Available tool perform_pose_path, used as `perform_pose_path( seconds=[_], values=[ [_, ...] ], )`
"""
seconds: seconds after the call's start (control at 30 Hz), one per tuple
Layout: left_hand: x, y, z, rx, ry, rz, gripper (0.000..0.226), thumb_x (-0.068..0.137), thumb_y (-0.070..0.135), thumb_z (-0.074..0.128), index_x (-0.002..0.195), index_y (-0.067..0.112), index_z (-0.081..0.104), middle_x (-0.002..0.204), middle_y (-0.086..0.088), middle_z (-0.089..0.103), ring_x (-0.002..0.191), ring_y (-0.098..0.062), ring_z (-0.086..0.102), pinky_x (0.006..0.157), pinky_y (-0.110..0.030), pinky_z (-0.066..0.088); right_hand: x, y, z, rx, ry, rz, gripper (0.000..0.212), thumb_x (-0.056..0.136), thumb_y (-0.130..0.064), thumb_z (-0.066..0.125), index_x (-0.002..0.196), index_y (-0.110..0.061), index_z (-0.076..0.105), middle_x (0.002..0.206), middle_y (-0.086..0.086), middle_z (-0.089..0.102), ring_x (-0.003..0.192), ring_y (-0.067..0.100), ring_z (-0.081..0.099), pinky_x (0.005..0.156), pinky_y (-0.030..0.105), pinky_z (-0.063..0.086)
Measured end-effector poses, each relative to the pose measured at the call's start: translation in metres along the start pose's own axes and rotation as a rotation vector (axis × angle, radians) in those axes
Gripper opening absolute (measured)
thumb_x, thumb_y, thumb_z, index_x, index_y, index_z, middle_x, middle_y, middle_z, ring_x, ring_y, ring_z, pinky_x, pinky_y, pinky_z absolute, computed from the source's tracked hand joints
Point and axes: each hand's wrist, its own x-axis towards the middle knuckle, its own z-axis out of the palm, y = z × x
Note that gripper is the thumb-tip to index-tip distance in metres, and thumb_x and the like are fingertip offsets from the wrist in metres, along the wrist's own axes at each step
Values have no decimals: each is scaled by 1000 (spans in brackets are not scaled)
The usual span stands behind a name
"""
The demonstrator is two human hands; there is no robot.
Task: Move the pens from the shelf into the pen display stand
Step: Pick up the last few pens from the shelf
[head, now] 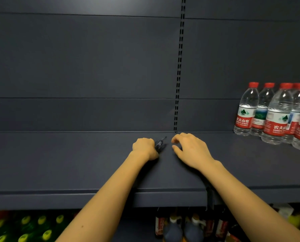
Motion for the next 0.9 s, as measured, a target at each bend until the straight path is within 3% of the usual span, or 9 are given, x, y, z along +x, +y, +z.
perform_pose_path(
  seconds=[0.17, 0.23, 0.3, 0.37, 0.43, 0.6, 0.77, 0.9],
  values=[
    [-8, -20, -3, -271, 137, 23, 24, 96, 15, 45, 115, 1, 39, 117, -21, 55, 104, -38, 55, 74, -37, 39, -1, -6, -4, 5, 2, -42, 31, 98, -32, 44, 126, -23, 51, 128, -6, 55, 119, 15, 48, 86, 30, 44],
    [-10, -36, -13, -462, 284, 51, 14, 95, 15, 46, 100, 7, 36, 105, -21, 59, 93, -41, 57, 73, -39, 46, 0, -12, -7, 13, 17, -69, 31, 98, -32, 44, 126, -22, 52, 128, -6, 55, 119, 15, 49, 87, 30, 44],
    [-16, -56, -26, -688, 472, 63, 21, 95, 20, 51, 88, 13, 32, 85, -11, 58, 75, -36, 57, 71, -44, 53, 2, -22, -11, 22, 37, -109, 30, 98, -32, 44, 126, -23, 52, 127, -7, 55, 118, 15, 49, 87, 30, 44],
    [-30, -79, -41, -840, 623, 71, 29, 95, 20, 53, 78, 17, 30, 67, -2, 45, 57, -24, 44, 56, -33, 50, 5, -40, -14, 40, 58, -163, 30, 98, -33, 43, 125, -24, 52, 126, -7, 56, 117, 15, 50, 87, 30, 45],
    [-49, -103, -56, -915, 710, 72, 29, 96, 19, 52, 77, 15, 30, 61, 0, 35, 50, -16, 33, 42, -25, 40, 9, -64, -15, 70, 74, -227, 29, 98, -33, 43, 125, -24, 52, 125, -7, 56, 116, 15, 50, 87, 31, 46],
    [-113, -178, -66, -828, 864, 1, 27, 97, 20, 52, 80, 12, 32, 62, -2, 30, 55, -16, 28, 48, -31, 34, 10, -138, -3, 192, 59, -404, 31, 99, -31, 43, 127, -24, 51, 127, -8, 56, 118, 14, 49, 88, 31, 43],
    [-194, -259, -57, -680, 1020, -218, 25, 96, 19, 53, 79, 15, 35, 62, -2, 33, 57, -17, 33, 51, -36, 37, 0, -222, 13, 306, 19, -593, 32, 99, -33, 43, 130, -25, 48, 129, -10, 54, 119, 12, 49, 88, 28, 44],
    [-261, -311, -53, -568, 1132, -376, 16, 96, 14, 52, 88, 4, 42, 65, -2, 36, 57, -12, 32, 53, -26, 30, -17, -289, 25, 391, -18, -725, 34, 99, -33, 44, 131, -26, 47, 129, -10, 53, 119, 12, 49, 87, 28, 44]
  ],
)
